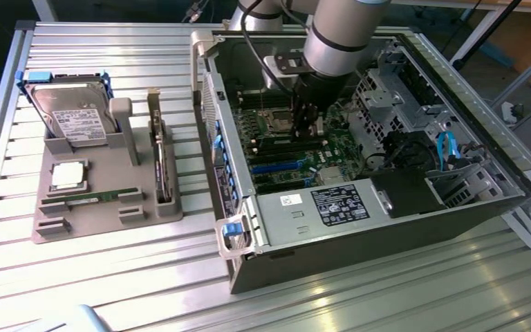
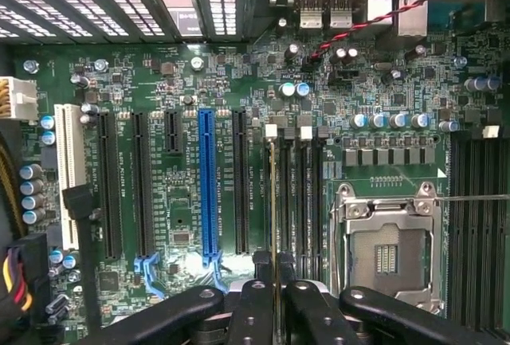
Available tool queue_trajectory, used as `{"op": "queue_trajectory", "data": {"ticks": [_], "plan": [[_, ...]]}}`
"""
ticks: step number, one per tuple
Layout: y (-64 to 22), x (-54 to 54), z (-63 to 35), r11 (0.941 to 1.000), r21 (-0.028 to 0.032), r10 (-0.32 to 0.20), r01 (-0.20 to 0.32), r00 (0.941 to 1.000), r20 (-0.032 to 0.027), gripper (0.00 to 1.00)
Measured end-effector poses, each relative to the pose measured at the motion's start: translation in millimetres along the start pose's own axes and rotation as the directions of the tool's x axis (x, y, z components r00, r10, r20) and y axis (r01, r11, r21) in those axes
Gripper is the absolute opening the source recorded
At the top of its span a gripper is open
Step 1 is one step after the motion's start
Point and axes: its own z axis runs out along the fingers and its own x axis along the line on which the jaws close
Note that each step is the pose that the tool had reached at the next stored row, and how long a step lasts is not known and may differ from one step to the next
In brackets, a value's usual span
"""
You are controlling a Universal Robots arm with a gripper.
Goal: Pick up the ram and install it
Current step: 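Insert the ram into the slot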
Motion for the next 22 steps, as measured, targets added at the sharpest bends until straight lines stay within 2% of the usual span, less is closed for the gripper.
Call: {"op": "queue_trajectory", "data": {"ticks": [13, 22], "plan": [[0.2, -0.9, 9.1, 1.0000, -0.0002, -0.001, 0.001, 1.0000, -0.0001, 0.13], [-1.5, -0.9, 10.6, 1.0000, -0.0001, 0.000, 0.000, 1.0000, -0.0002, 0.13]]}}
